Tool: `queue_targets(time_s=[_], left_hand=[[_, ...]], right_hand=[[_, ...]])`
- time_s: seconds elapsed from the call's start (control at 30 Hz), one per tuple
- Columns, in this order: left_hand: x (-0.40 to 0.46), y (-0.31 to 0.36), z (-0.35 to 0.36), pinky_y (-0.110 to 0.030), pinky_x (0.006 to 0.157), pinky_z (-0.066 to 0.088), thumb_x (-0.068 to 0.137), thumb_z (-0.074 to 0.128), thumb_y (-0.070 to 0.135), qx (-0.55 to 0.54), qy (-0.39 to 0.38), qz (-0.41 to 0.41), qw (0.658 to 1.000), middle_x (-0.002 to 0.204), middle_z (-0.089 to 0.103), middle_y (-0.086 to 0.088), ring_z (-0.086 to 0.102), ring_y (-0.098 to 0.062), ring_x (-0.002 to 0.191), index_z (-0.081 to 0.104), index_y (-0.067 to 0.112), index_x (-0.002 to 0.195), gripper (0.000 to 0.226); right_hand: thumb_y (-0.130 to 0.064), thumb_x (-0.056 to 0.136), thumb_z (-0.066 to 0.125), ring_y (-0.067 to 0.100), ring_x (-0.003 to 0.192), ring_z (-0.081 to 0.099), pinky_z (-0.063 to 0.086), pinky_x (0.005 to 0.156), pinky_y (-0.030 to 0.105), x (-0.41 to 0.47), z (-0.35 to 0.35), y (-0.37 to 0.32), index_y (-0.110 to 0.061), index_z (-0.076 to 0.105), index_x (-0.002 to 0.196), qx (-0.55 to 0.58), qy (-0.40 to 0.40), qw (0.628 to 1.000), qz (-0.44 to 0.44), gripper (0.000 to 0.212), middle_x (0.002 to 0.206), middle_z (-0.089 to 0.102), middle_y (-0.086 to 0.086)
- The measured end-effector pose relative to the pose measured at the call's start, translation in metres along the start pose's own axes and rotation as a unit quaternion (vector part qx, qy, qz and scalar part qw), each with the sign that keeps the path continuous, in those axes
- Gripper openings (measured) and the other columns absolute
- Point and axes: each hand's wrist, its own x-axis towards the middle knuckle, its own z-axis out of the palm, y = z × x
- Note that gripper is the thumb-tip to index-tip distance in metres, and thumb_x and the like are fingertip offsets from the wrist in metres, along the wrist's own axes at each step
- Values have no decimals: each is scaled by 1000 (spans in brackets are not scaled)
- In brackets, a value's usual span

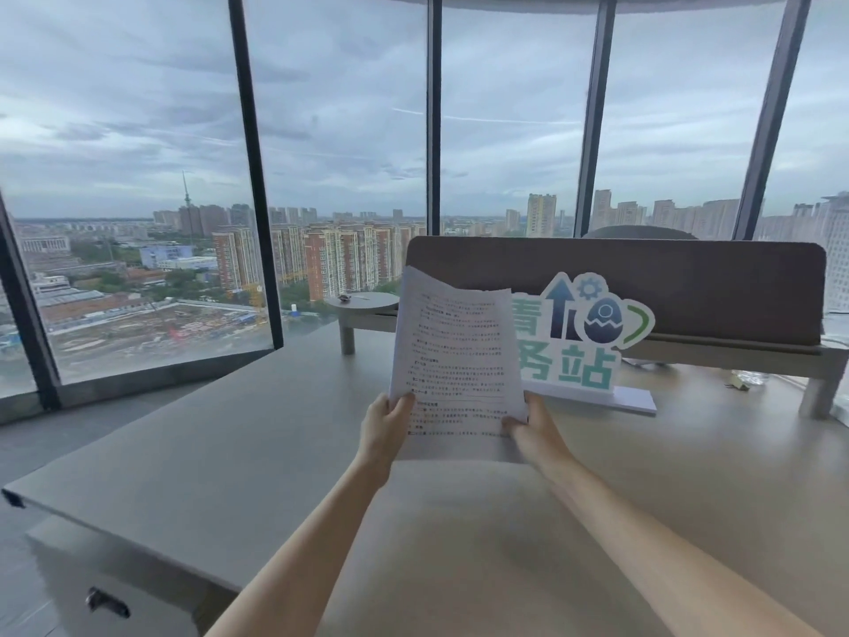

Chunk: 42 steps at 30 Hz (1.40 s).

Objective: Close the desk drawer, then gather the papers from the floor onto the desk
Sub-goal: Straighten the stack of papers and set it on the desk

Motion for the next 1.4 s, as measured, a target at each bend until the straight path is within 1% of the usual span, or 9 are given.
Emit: queue_targets(time_s=[0.2,0.3,0.5,0.6,0.73,0.9,1.03,1.17,1.4], left_hand=[[40,-33,-62,-34,63,42,81,41,15,80,91,-59,991,81,60,-15,56,-28,75,56,3,82,19],[57,-49,-90,-45,63,58,78,42,11,95,106,-85,986,84,65,-19,67,-36,78,60,-1,84,22],[84,-52,-130,-40,81,53,86,47,4,115,142,-120,976,99,62,-15,64,-32,93,49,9,101,15],[102,-52,-139,-39,83,54,89,44,3,110,140,-131,975,98,58,-9,63,-30,92,41,15,105,20],[125,-56,-153,-35,78,51,87,44,2,153,131,-128,971,98,62,-10,62,-27,90,48,15,102,20],[159,-65,-175,-41,77,55,82,43,4,193,140,-142,961,94,70,-13,67,-31,91,64,6,93,25],[185,-73,-186,-44,84,52,81,41,3,257,123,-141,948,100,71,-19,67,-35,97,67,1,95,31],[201,-73,-190,-39,96,48,79,42,1,368,59,-121,920,118,66,-17,61,-33,113,63,0,113,40],[244,-74,-199,-37,98,46,84,40,3,491,4,-123,863,125,55,-22,54,-36,118,56,4,117,36]], right_hand=[[-1,93,57,25,100,59,50,81,34,30,68,-14,-6,50,134,-31,-49,996,66,41,117,62,11],[0,93,59,26,97,61,52,80,34,45,100,-18,0,55,131,-39,-96,989,103,39,116,65,15],[0,95,59,17,76,61,48,58,21,75,149,-23,10,55,125,-52,-138,982,120,32,108,65,13],[-1,95,58,21,89,58,50,74,27,88,167,-26,4,48,116,-60,-149,980,116,24,110,58,9],[-4,94,59,19,77,64,54,61,25,113,188,-22,-1,61,120,-55,-168,978,106,26,104,68,12],[-2,89,53,31,87,74,62,78,46,137,204,-22,-15,75,90,-39,-165,976,133,25,98,78,12],[6,84,55,35,88,75,63,72,53,152,213,-21,-4,71,100,-27,-168,975,140,25,95,76,14],[2,82,62,26,83,70,62,77,45,161,222,-19,-17,56,106,-82,-148,980,108,31,86,65,1],[-9,72,67,27,89,72,60,83,40,177,248,-11,-5,75,92,-130,-134,979,86,22,91,76,9]])
